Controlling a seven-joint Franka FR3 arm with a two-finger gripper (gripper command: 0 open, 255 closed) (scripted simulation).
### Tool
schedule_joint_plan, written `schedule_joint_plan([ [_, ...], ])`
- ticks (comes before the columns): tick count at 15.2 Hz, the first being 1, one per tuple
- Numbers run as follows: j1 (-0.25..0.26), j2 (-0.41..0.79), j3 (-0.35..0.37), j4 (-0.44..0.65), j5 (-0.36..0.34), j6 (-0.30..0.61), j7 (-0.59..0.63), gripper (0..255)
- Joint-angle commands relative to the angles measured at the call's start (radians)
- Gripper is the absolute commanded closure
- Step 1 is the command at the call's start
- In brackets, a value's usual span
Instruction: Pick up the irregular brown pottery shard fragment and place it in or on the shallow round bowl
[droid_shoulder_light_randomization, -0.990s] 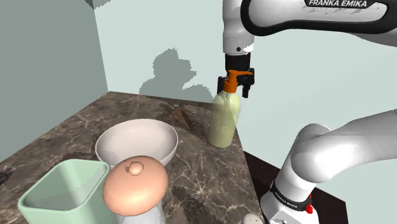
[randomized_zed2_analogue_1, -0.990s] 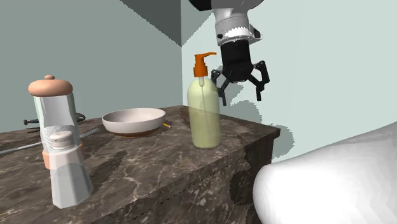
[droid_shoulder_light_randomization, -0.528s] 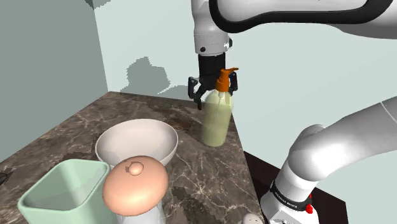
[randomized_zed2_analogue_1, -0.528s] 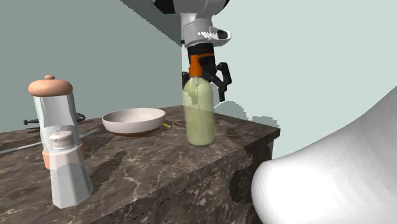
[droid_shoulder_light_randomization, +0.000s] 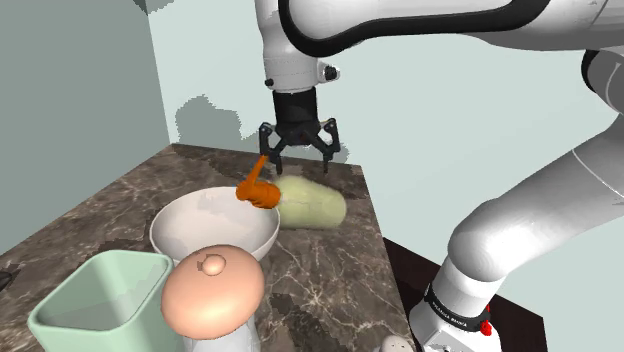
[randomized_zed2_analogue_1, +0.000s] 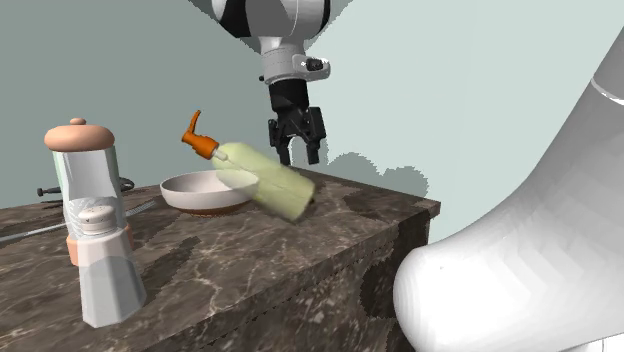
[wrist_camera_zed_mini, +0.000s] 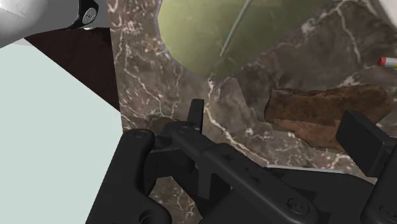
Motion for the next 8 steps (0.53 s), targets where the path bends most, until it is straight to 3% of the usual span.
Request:
schedule_joint_plan([
  [1,0.001,-0.004,0.004,-0.028,0.005,0.025,0.006,0],
  [8,0.006,-0.017,0.005,-0.085,0.012,0.070,0.000,0],
])
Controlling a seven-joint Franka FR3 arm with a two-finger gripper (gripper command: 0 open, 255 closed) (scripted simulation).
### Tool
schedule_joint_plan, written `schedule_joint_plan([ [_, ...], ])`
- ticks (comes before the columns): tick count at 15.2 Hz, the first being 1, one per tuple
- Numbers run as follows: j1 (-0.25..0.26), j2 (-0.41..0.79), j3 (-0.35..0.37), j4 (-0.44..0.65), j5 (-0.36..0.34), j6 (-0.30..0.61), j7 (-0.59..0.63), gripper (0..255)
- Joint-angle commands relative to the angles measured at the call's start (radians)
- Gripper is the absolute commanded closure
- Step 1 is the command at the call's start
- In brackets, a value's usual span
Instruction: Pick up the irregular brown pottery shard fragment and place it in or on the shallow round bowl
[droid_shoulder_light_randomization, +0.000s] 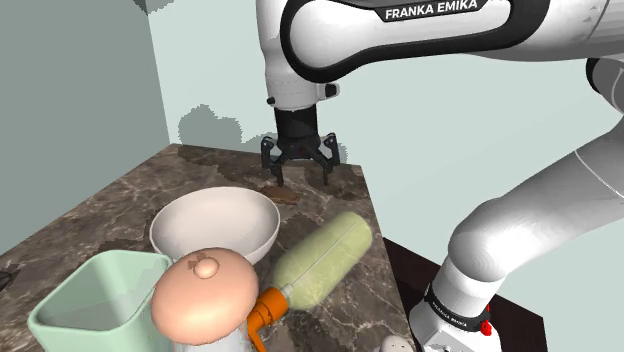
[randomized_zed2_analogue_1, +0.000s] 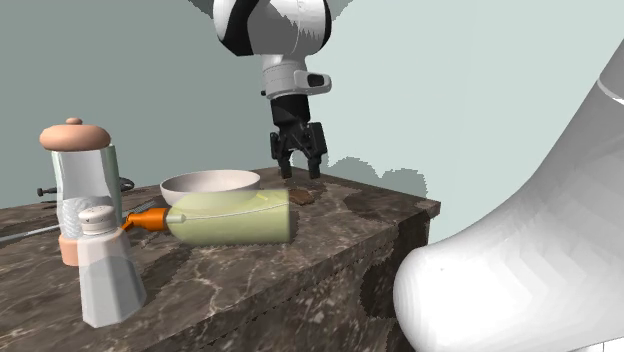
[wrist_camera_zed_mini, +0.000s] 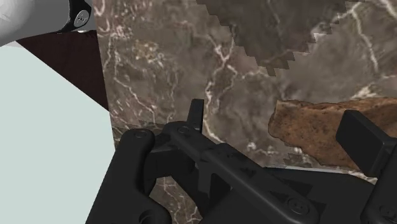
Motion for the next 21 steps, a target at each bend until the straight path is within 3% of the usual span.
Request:
schedule_joint_plan([
  [1,0.000,0.000,0.000,-0.002,0.000,0.002,0.000,0],
  [4,0.000,0.000,0.000,-0.002,0.000,0.002,0.000,0],
  [5,0.000,0.000,0.000,-0.002,0.000,0.002,0.000,255],
  [14,0.000,0.000,0.000,-0.002,0.000,0.002,0.000,255],
  [15,0.000,0.000,0.000,-0.002,0.000,0.002,0.000,0],
  [21,-0.145,0.163,0.046,0.073,0.143,0.154,0.498,0],
])
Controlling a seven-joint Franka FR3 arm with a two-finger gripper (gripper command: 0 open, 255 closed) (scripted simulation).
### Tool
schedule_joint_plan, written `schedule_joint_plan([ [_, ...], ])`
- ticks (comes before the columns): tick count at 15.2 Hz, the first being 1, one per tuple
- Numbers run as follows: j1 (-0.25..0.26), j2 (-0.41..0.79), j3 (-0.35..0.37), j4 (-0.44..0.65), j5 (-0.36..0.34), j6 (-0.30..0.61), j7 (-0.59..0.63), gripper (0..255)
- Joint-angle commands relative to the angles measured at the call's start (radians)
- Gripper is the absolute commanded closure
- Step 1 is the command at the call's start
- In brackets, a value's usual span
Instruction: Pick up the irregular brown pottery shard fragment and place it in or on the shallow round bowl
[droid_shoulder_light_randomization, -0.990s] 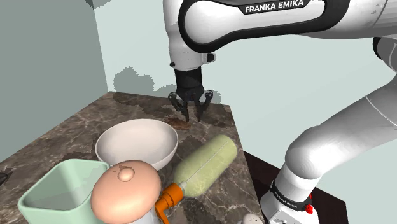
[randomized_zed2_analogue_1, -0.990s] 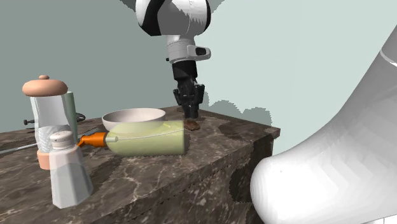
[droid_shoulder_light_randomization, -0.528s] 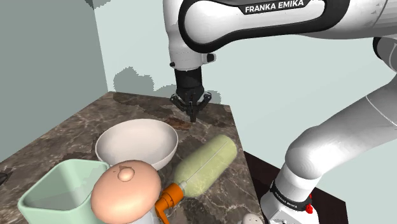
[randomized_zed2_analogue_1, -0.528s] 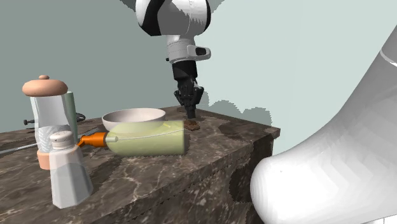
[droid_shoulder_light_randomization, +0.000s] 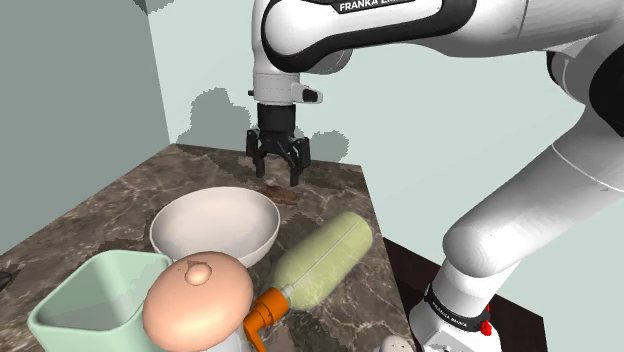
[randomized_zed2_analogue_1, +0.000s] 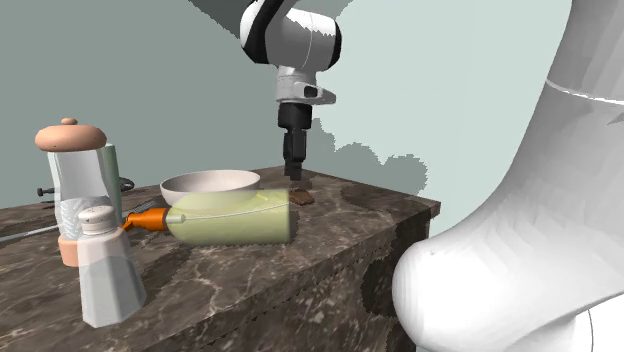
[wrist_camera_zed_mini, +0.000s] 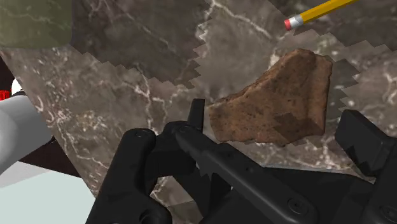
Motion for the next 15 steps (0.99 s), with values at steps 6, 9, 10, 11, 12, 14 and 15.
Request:
schedule_joint_plan([
  [6,-0.025,0.039,0.022,-0.054,0.047,0.123,0.139,0],
  [9,-0.022,0.045,0.030,-0.084,0.050,0.158,0.139,0],
  [10,-0.022,0.044,0.030,-0.084,0.050,0.158,0.139,0],
  [11,-0.022,0.044,0.030,-0.084,0.050,0.158,0.139,0],
  [12,-0.022,0.045,0.030,-0.084,0.050,0.158,0.139,0],
  [14,-0.022,0.045,0.030,-0.084,0.050,0.158,0.139,0],
  [15,-0.022,0.045,0.030,-0.084,0.050,0.158,0.139,0],
])
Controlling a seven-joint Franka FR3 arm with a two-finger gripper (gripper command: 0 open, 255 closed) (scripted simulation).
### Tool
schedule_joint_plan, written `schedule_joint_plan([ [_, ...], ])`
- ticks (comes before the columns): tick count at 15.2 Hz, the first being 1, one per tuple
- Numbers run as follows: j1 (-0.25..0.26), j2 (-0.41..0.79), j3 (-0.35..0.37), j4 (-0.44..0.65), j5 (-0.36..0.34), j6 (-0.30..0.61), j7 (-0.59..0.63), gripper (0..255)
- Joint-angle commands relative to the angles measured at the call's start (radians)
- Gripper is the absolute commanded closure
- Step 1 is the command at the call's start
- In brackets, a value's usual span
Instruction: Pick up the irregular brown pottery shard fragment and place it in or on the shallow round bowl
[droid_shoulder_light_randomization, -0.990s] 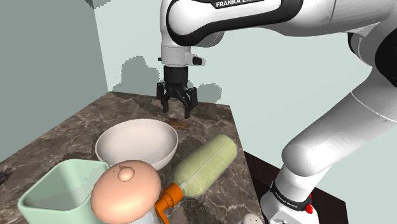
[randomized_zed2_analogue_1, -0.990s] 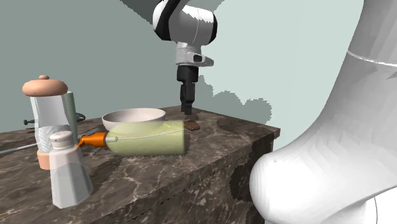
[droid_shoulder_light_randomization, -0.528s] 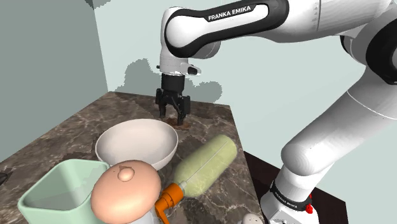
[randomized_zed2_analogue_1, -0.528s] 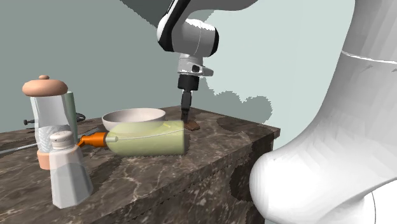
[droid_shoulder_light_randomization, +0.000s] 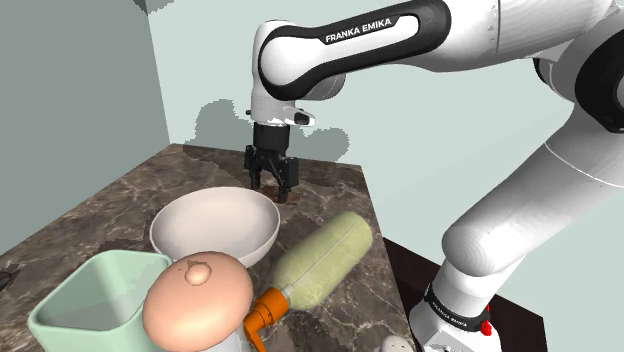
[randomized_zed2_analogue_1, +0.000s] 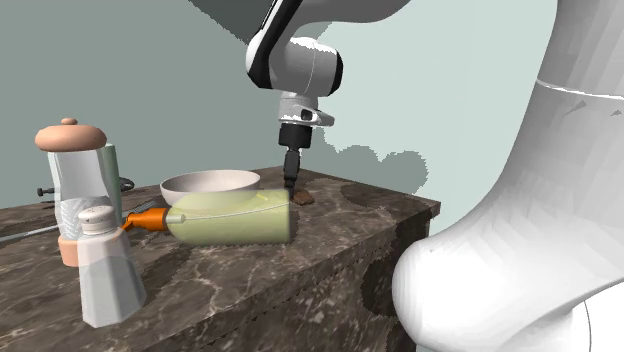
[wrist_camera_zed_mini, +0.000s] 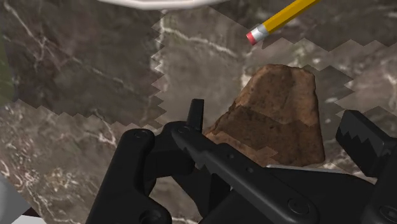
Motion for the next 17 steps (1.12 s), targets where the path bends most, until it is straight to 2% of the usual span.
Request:
schedule_joint_plan([
  [1,0.000,0.000,0.000,0.000,0.000,0.000,0.000,0],
  [2,0.000,0.000,0.000,0.000,0.000,0.000,0.000,255],
  [11,0.000,0.000,0.000,0.000,0.000,0.000,0.000,255],
  [17,-0.002,-0.018,-0.015,0.066,-0.002,-0.082,0.007,255],
])
